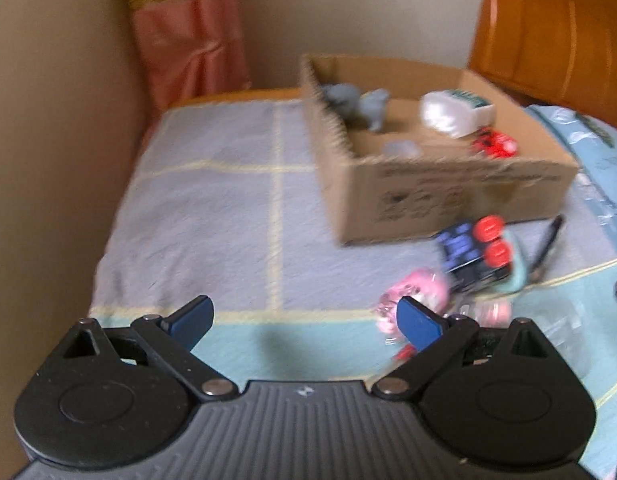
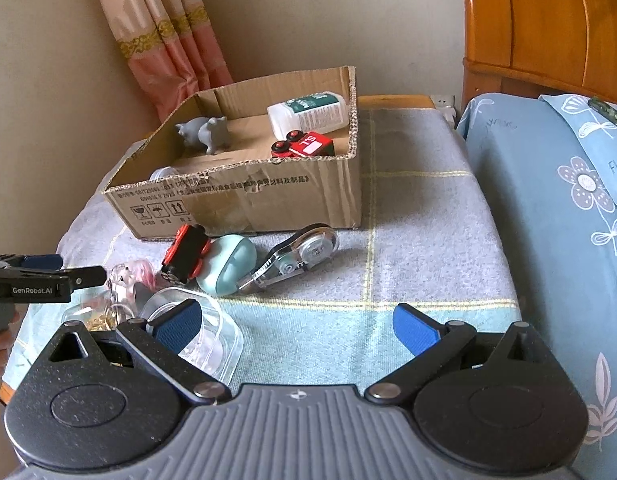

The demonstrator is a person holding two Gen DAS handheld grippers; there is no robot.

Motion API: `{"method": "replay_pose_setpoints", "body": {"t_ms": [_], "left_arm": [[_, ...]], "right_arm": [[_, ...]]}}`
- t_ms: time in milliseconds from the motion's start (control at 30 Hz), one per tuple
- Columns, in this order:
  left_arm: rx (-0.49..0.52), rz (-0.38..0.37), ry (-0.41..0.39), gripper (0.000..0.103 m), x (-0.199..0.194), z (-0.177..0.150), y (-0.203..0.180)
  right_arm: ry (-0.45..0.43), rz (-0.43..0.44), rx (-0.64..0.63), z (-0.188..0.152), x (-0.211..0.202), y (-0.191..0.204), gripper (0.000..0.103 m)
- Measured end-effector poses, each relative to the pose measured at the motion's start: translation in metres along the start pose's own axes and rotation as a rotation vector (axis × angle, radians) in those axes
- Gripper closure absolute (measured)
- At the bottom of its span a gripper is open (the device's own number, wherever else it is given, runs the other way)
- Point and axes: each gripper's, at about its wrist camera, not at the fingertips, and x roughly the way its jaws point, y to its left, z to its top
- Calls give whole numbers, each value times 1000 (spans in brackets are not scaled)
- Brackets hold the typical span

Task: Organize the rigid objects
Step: 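Withdraw both tools from the box toward the remaining items, then move the left tool to the gold capsule bottle while the right tool moves to the clear square container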

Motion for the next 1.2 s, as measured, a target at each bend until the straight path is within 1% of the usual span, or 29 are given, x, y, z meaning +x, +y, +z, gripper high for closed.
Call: {"method": "replay_pose_setpoints", "body": {"t_ms": [67,133,233,333,400,467,500,600,633,700,767,833,900,967,1033,1133,1200], "left_arm": [[-28,5,17,5,4,-7,11],[-47,30,38,5,7,-11,19],[-66,34,40,5,7,-17,26],[-90,7,9,5,-5,-17,28],[-85,-13,-29,5,-18,-16,25],[-62,-48,-63,5,-29,-15,18],[-41,-78,-73,5,-33,-16,12],[57,-183,-58,4,-36,-23,-7],[83,-201,-51,4,-35,-26,-13],[118,-207,-42,4,-31,-33,-19],[124,-211,-26,4,-25,-38,-19],[125,-201,-5,4,-17,-41,-17],[119,-159,14,3,-11,-44,-15],[93,-154,15,3,-9,-44,-7],[65,-130,5,3,-11,-43,2],[32,-51,-12,3,-11,-39,18],[-8,-3,-23,4,-10,-37,28]], "right_arm": [[7,1,-5,0,2,2,0],[11,4,-18,0,5,5,0],[14,18,-58,-1,7,12,0],[25,47,-128,-5,11,22,0],[34,74,-169,-8,12,31,0],[45,106,-203,-10,16,41,0],[52,127,-218,-11,18,47,0],[69,163,-261,-15,27,63,0],[75,159,-281,-16,31,69,0],[84,144,-315,-19,39,76,0],[98,120,-333,-22,45,80,0],[100,88,-344,-24,48,79,0],[101,89,-324,-24,47,71,0],[102,79,-296,-23,46,61,0],[103,67,-269,-23,44,50,0],[104,63,-225,-25,42,35,0],[105,65,-204,-26,41,28,0]]}}
